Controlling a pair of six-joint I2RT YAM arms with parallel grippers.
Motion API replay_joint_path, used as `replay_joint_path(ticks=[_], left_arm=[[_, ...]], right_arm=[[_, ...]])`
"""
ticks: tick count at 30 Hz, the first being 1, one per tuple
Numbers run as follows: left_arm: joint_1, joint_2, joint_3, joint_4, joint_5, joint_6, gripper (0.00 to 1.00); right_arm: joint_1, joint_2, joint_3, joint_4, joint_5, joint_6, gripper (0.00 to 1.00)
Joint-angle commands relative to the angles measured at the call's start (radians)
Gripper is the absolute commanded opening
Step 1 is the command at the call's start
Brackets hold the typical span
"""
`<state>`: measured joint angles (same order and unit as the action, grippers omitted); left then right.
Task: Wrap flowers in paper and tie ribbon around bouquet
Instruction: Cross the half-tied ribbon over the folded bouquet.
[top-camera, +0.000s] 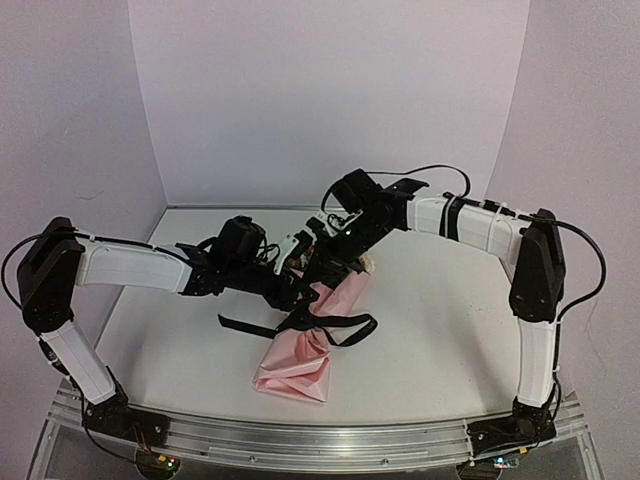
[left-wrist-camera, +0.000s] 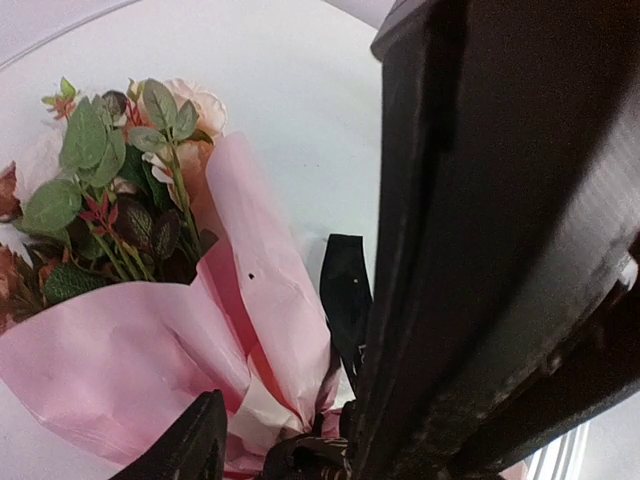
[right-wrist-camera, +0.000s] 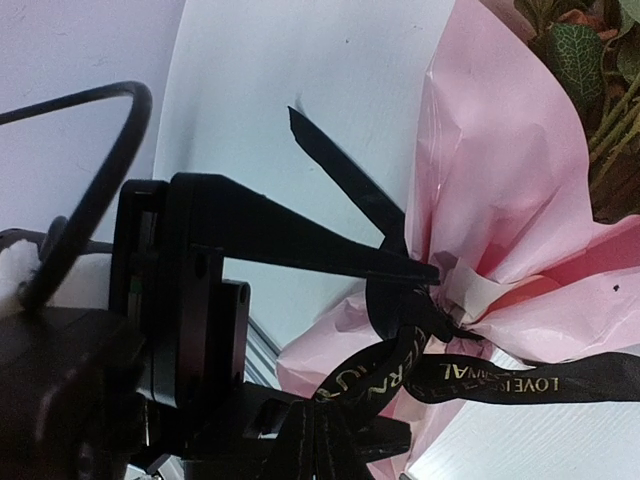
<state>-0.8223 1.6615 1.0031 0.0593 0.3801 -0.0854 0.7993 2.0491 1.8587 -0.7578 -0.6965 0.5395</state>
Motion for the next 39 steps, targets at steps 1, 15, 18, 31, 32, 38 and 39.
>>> replay_joint_path(ticks=[1,15,18,31,32,38,39], left_arm=[[0.0,-0.001,0.023,0.123,-0.033,0.014,0.47],[0.003,-0.037,-0.073,0.238,-0.1,-0.064,0.0],[0.008,-0.043,-0.08,0.252,-0.095,-0.078,0.0],[0.017,-0.038,-0.054,0.223,-0.074,-0.074,0.0],[0.017,-0.038,-0.052,0.22,-0.073,-0.072,0.0],[0.021,-0.038,-0.038,0.204,-0.07,-0.068,0.0],[0.022,-0.038,-0.038,0.203,-0.071,-0.069,0.0]], right_arm=[[0.01,0.002,0.034,0.005,-0.011,0.004,0.0],[-0.007,-0.405,-0.506,0.127,0.369,-0.125,0.46],[-0.001,-0.461,-0.645,0.171,0.467,-0.108,0.45],[0.029,-0.244,-0.739,0.392,0.759,-0.074,0.47],[0.029,-0.222,-0.727,0.401,0.767,-0.09,0.47],[0.031,-0.118,-0.676,0.426,0.798,-0.084,0.45],[0.03,-0.112,-0.676,0.431,0.804,-0.077,0.42]])
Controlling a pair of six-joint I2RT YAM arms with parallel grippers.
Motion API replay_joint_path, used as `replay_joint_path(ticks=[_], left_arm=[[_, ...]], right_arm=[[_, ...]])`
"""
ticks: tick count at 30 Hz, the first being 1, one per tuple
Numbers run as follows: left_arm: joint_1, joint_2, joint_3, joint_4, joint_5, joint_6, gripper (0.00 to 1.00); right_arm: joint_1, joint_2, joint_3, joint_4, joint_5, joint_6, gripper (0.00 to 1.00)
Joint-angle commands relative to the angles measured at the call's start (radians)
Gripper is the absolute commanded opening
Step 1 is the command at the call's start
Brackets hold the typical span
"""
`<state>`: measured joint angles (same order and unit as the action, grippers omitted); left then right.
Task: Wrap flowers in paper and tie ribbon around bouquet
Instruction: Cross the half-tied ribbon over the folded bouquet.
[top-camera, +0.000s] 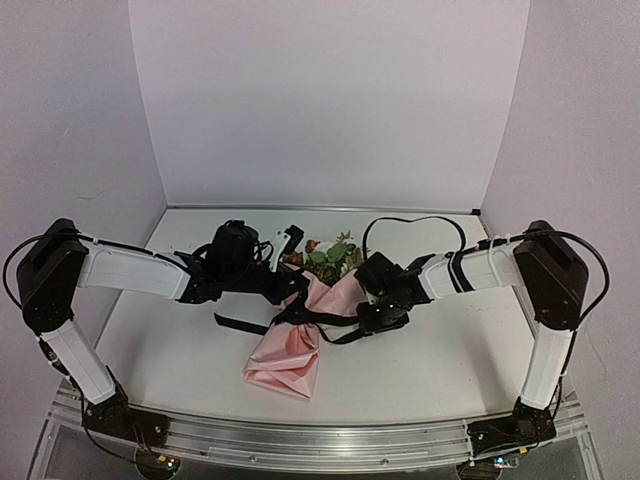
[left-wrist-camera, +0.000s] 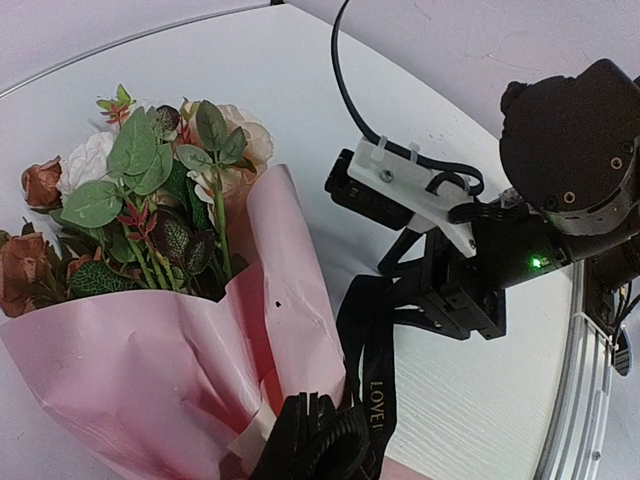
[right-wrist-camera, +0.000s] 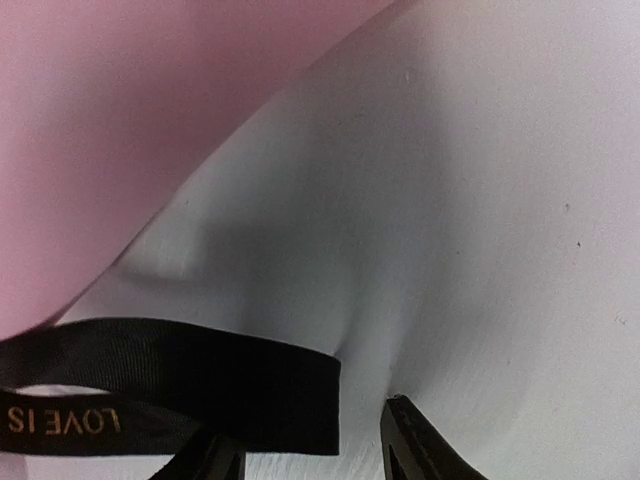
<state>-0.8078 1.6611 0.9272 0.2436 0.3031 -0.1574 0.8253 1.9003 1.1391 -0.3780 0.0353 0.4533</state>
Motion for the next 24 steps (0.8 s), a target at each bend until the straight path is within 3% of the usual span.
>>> replay_joint_path(ticks=[1,6,16,20,24], left_arm=[[0.007,-0.039,0.039,0.019,0.003,0.002,0.0],[0.011,-0.049,0.028,0.015,-0.045,-0.009,0.0],[0.021,-0.085,-0.032,0.048,-0.109,-0.031,0.0],[0.022,-0.086,-0.039,0.052,-0.097,-0.031,0.0],[0.022,-0.088,-0.053,0.071,-0.067,-0.05,0.0]], right_arm=[[0.005,0.039,0.036,0.063,0.074,0.015,0.39],[0.01,-0.055,-0.002,0.021,0.137,-0.018,0.01],[0.048,-0.332,0.239,-0.643,0.186,-0.353,0.0],[0.122,-0.315,0.351,-0.884,0.227,-0.538,0.0],[0.172,-0.274,0.358,-0.949,0.371,-0.643,0.0]])
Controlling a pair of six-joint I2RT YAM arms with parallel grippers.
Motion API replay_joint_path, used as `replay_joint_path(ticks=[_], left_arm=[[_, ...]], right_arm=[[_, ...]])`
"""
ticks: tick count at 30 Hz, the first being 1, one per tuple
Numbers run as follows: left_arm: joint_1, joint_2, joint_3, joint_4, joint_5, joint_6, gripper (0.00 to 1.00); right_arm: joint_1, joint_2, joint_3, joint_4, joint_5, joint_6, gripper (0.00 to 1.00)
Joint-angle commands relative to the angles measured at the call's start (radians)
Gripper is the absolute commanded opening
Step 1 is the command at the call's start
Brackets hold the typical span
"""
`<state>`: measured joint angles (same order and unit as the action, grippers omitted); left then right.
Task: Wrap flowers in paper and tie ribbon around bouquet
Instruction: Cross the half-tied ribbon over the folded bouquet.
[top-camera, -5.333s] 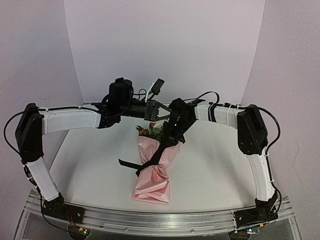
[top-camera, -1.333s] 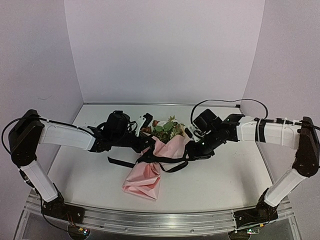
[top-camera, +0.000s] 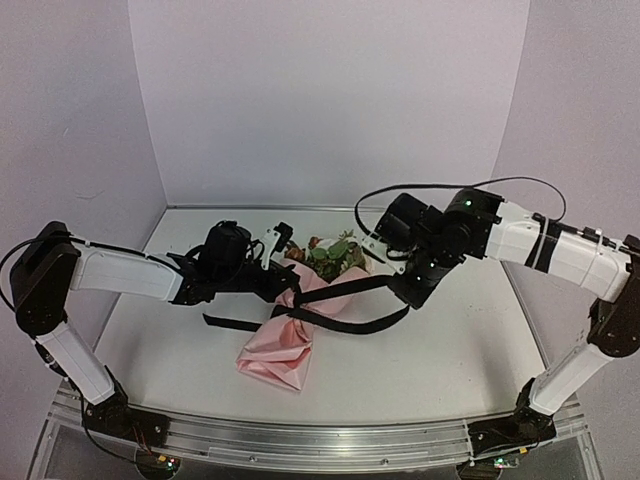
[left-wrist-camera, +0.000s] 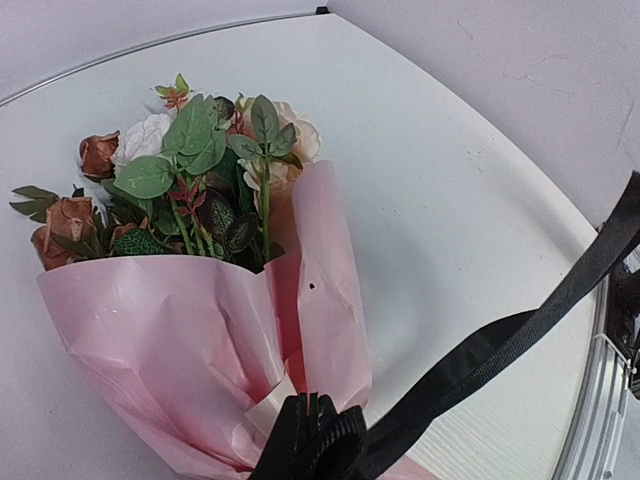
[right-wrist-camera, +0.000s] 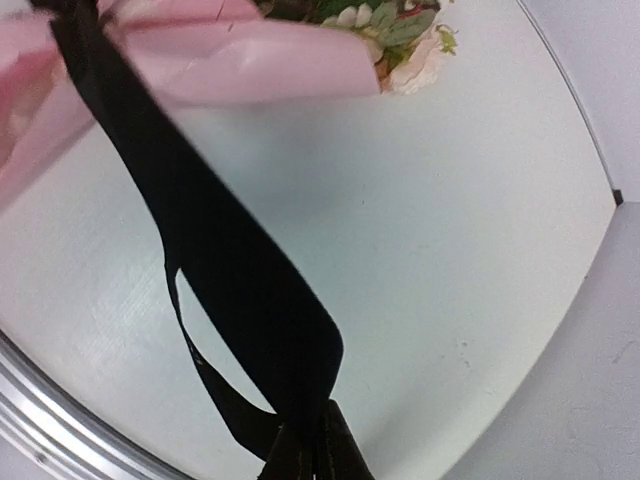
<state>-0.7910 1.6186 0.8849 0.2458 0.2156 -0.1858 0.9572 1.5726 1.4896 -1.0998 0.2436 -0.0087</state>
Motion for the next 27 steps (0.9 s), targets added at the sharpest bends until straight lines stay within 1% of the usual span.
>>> replay_joint_path(ticks=[1,4,5,6,11,14,15,17,19,20,22,24,26,27], left_arm=[[0.005,-0.046,-0.017,0.078,0.025,-0.031,0.0],[0.005,-0.045,-0.027,0.105,0.034,-0.057,0.0],[0.005,-0.046,-0.03,0.111,0.037,-0.065,0.0],[0.005,-0.046,-0.034,0.116,0.039,-0.073,0.0],[0.006,-0.068,-0.082,0.167,0.048,-0.143,0.0],[-0.011,-0.089,-0.12,0.205,0.069,-0.191,0.0],[-0.023,-0.102,-0.128,0.206,0.063,-0.196,0.0],[-0.052,-0.136,-0.149,0.207,0.045,-0.208,0.0],[-0.076,-0.172,-0.174,0.217,0.023,-0.226,0.0],[-0.087,-0.189,-0.185,0.225,0.016,-0.234,0.0],[-0.107,-0.209,-0.193,0.23,0.008,-0.242,0.0],[-0.112,-0.21,-0.192,0.23,0.001,-0.245,0.0],[-0.113,-0.205,-0.192,0.237,0.0,-0.247,0.0],[-0.113,-0.202,-0.189,0.235,-0.009,-0.243,0.0]], right_arm=[[0.041,0.06,0.007,-0.233,0.201,-0.195,0.0],[0.037,0.059,0.014,-0.235,0.295,-0.237,0.0],[0.036,0.051,0.019,-0.235,0.274,-0.239,0.0],[0.036,0.042,0.021,-0.234,0.227,-0.237,0.0],[0.063,0.009,-0.029,-0.202,-0.121,-0.152,0.0],[0.12,-0.023,-0.13,-0.03,-0.326,-0.053,0.0],[0.136,-0.031,-0.174,0.036,-0.356,-0.02,0.0],[0.157,-0.045,-0.262,0.147,-0.375,0.041,0.0],[0.158,-0.071,-0.357,0.269,-0.359,0.103,0.0],[0.158,-0.086,-0.41,0.347,-0.357,0.132,0.01],[0.159,-0.101,-0.47,0.477,-0.347,0.185,0.09],[0.158,-0.094,-0.489,0.548,-0.326,0.204,0.12],[0.158,-0.082,-0.499,0.646,-0.318,0.224,0.24],[0.158,-0.073,-0.498,0.692,-0.322,0.235,0.31]])
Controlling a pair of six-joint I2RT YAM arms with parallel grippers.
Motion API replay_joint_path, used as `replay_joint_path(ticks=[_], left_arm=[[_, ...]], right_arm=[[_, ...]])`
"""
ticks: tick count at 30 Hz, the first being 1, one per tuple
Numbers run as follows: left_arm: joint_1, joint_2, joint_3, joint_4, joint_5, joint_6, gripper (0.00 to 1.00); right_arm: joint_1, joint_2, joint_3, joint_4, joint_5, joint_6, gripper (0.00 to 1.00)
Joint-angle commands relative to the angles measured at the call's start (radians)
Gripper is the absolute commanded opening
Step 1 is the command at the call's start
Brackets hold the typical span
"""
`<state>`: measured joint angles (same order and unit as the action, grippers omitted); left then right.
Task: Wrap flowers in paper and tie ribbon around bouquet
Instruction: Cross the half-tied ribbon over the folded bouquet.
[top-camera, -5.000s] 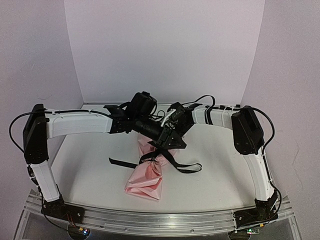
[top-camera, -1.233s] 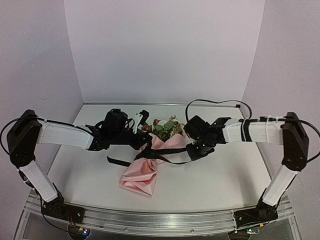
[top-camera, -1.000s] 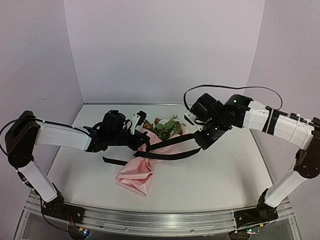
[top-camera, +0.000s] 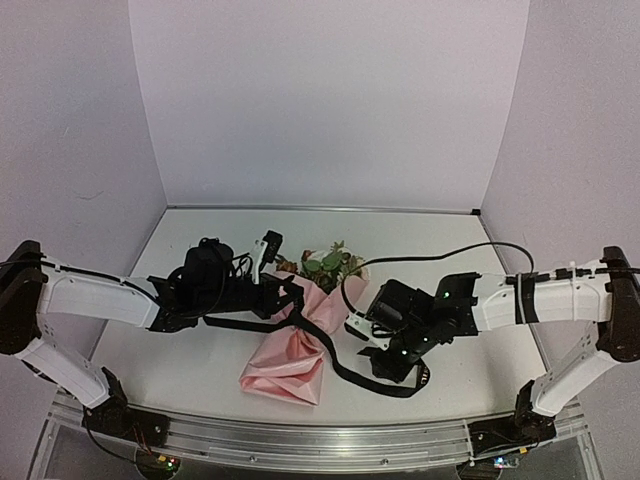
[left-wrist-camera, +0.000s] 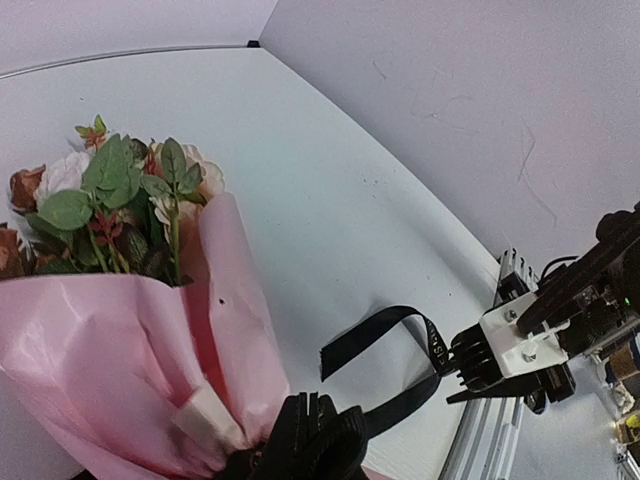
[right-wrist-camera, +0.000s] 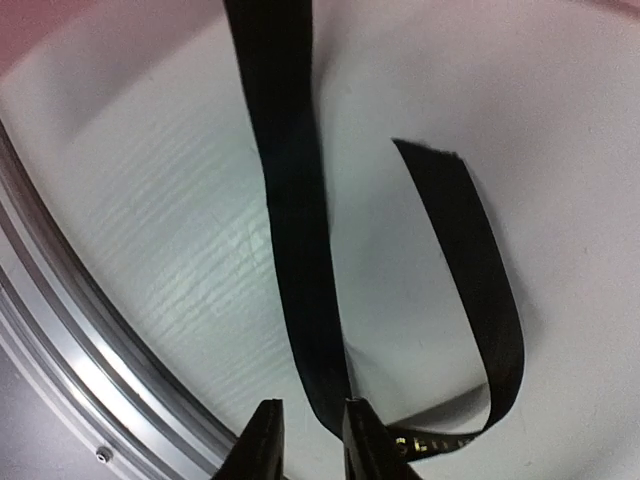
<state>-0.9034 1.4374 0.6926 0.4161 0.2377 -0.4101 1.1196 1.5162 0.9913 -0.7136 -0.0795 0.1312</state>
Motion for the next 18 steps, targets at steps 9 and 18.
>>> replay_joint_path(ticks=[9,18], left_arm=[[0.009,0.038,-0.009,0.031,-0.009,-0.049,0.0],[-0.094,0.242,0.158,0.109,0.004,-0.117,0.0]], right_arm=[[-0.021,0.01,-0.061,0.467,0.11,0.132,0.6],[-0.183,-0.116,-0.346,0.734,0.002,0.293,0.7]])
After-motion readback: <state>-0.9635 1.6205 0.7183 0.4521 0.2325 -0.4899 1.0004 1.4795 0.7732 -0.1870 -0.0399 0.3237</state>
